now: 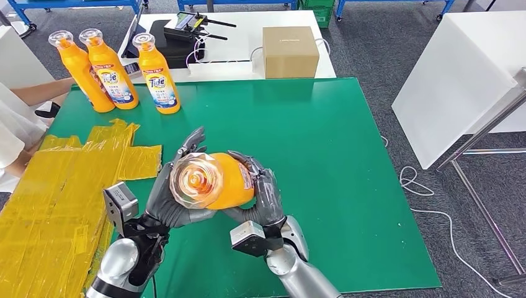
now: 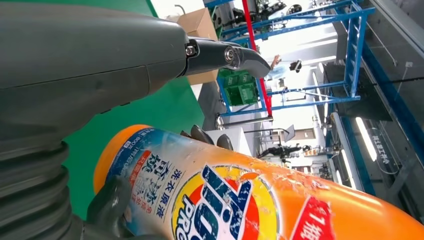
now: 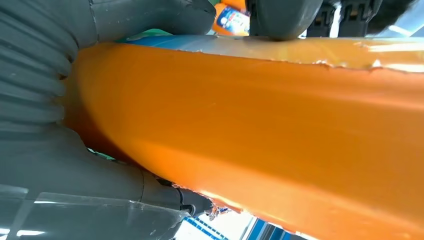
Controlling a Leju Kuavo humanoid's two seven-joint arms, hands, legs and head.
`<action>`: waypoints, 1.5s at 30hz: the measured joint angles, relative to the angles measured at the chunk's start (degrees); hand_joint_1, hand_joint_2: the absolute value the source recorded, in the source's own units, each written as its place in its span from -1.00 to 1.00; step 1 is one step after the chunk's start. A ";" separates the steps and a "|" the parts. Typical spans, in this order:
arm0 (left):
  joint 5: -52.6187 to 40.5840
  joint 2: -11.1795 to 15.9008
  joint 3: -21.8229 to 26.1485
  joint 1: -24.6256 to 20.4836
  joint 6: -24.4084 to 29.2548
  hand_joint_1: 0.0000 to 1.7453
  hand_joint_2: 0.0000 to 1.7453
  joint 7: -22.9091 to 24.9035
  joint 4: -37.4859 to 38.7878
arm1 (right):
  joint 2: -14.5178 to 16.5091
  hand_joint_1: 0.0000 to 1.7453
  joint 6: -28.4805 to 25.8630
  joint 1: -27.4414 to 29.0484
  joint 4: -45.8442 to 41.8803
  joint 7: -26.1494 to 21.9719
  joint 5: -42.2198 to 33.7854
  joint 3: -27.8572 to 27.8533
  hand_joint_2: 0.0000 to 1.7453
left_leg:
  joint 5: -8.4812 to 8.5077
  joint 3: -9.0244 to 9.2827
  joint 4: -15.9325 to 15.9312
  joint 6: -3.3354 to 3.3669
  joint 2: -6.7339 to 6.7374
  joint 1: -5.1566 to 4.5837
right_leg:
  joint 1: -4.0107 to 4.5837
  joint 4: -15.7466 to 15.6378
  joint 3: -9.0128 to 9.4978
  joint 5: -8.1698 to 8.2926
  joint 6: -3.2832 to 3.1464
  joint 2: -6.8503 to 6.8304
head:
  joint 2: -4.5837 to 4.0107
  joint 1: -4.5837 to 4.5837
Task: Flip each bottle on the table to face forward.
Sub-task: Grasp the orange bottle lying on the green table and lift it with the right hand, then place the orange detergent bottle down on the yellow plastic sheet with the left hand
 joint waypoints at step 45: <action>-0.13 -0.05 -3.48 -1.16 0.19 -1.00 1.00 -0.16 -1.61 | 2.50 1.00 -4.05 -1.38 8.65 2.23 1.78 -4.43 1.00 | 0.00 0.00 0.00 0.00 -0.01 0.00 | -0.01 0.01 0.01 0.00 0.00 0.00 | 0.00 0.01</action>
